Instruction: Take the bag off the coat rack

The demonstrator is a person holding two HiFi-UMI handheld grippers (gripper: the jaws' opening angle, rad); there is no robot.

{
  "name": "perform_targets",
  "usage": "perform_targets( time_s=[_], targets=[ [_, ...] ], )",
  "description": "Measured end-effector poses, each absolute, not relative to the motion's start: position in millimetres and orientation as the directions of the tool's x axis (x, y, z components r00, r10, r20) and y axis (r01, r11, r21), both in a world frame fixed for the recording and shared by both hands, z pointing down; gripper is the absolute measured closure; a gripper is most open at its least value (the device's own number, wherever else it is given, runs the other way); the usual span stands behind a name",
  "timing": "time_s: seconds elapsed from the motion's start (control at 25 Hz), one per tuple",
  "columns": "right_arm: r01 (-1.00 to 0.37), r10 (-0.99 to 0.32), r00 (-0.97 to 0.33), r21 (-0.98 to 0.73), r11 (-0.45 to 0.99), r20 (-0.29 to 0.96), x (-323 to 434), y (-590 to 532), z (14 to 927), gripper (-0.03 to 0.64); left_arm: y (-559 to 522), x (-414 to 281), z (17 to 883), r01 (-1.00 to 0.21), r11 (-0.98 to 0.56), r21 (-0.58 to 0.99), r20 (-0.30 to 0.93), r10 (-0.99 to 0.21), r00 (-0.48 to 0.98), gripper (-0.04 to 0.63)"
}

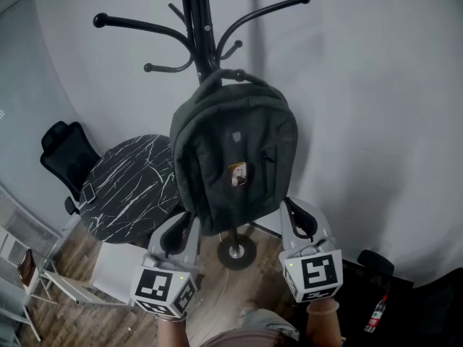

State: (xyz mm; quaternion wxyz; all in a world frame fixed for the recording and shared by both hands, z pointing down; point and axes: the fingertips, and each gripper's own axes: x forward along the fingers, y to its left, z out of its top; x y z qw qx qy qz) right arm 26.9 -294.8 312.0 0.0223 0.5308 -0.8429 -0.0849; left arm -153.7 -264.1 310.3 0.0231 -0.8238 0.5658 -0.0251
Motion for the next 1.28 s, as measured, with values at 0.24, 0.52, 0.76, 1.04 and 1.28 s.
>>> perform_targets(
  time_s=[0.24,0.52,0.76,1.04,1.28],
  targets=[
    [-0.886,-0.896,-0.442,0.175,0.43,-0.036,32.7,-318.7,314.8,0.572,-279.8,-167.7,313.1,-0.949,-0.31,-0.057,0.021,-0.951,0.309,0.524],
    [-0.893,-0.904,-0.426,0.177,0.414,-0.035,45.4,-352.3,314.9,0.551,-300.6,-178.3,317.6,-0.964,-0.263,-0.042,0.046,-0.964,0.261,0.478],
    [-0.892,-0.905,-0.424,0.178,0.416,-0.013,46.5,-374.7,322.0,0.529,-314.8,-189.0,323.5,-0.973,-0.229,-0.027,0.066,-0.972,0.227,0.443],
    [-0.899,-0.914,-0.406,0.175,0.402,0.017,48.1,-396.0,335.3,0.497,-329.4,-193.3,332.3,-0.97,-0.241,-0.016,0.098,-0.966,0.239,0.41],
    [-0.905,-0.921,-0.388,0.171,0.389,0.043,51.7,-413.6,351.0,0.478,-343.4,-190.7,345.4,-0.966,-0.258,-0.007,0.122,-0.959,0.255,0.397]
  ],
)
